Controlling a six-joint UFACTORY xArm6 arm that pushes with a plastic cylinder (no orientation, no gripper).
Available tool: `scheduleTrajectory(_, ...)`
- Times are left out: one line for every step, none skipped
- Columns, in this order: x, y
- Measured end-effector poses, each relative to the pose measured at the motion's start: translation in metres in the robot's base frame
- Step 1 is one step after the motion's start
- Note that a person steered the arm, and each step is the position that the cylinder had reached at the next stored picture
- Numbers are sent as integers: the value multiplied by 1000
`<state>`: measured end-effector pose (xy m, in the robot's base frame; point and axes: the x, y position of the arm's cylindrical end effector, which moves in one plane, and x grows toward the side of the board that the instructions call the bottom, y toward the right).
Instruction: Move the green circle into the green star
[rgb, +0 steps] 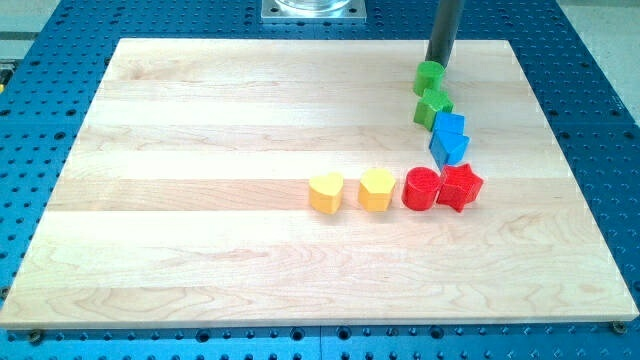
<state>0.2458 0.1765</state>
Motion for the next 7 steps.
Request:
scheduleTrajectory(0,0)
scheduleTrajectory(4,0)
scheduleTrajectory(17,0)
scheduleTrajectory(30,0)
scheduleTrajectory(21,0)
scheduleTrajectory(20,-8)
scheduleTrajectory(33,-8)
